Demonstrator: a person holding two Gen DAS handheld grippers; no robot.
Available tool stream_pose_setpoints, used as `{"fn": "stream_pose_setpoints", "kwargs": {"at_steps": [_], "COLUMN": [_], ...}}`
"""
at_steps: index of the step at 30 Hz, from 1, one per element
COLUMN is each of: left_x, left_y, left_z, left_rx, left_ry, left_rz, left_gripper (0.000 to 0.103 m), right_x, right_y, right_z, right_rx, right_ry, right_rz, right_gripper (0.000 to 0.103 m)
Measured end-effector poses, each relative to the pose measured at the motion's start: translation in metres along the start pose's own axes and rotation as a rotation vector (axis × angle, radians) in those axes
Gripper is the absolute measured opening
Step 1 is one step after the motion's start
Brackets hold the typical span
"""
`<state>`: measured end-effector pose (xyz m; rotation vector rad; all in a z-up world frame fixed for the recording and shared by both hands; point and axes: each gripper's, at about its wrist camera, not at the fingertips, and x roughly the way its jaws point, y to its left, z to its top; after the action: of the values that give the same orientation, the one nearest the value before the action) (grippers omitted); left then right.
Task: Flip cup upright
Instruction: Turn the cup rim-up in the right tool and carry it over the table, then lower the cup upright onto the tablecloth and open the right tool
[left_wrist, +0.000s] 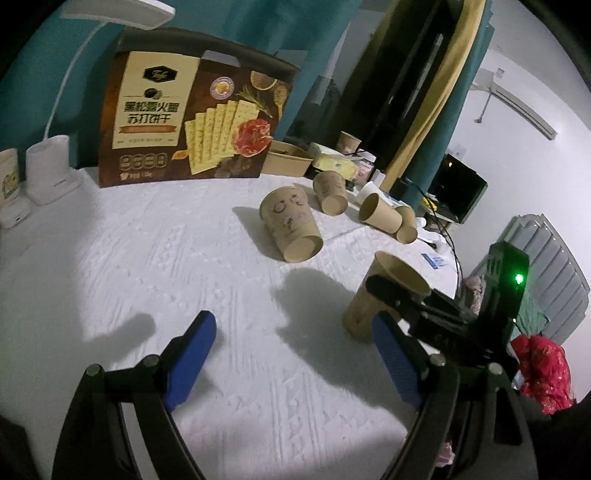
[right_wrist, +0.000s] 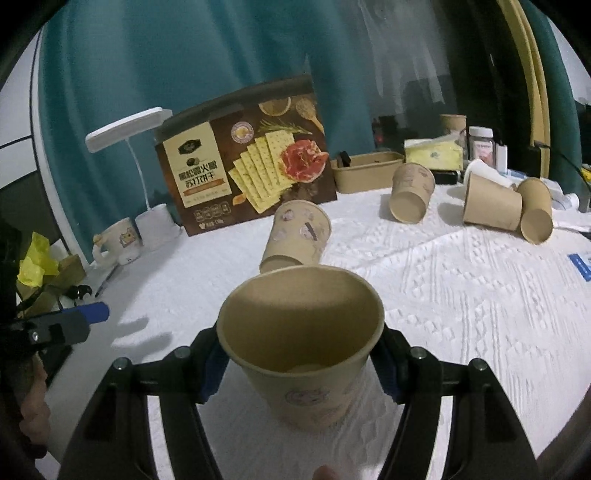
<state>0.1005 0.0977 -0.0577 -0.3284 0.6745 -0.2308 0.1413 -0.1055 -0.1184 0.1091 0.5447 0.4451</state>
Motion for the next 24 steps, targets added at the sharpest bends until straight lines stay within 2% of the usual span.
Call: {"fn": "stream_pose_setpoints", "kwargs": {"at_steps": [4,6,10,16,24], "left_x": [0.002,0.000,-0.006,-0.018,-0.033], "left_y": [-0.006,-0.009,-0.014,-0.028,-0.041], "left_z": [0.003,0.000,-0.008,-0.022,-0.037], "left_rx": [0.019,0.037,0.049,0.083,0.072], "left_ry": [0.004,-0.007,-0.022,-0.036,-0.037], "left_rz": [0.007,0.015,0.026,0.068,0.106], "left_gripper": [0.086,0.086,0.086,0.086,0.086], "right_x": [-0.002,-0.005,-0.010,-0.023,-0.058], "right_y": [0.001,0.001,-0.001,0.004,0.012], "right_z": [-0.003,-0.006,-0.012,-0.024,-0.037], "right_rx": [0.002,-0.010,-0.026,-0.069,-0.116], "right_ry": [0.009,0.010,0.018,0.052,0.058], "right_rz": [-0.014,-0.018,-0.030,-0.029,-0.015], "right_gripper": [0.067,0.076,0.081,0.082,0.082]}}
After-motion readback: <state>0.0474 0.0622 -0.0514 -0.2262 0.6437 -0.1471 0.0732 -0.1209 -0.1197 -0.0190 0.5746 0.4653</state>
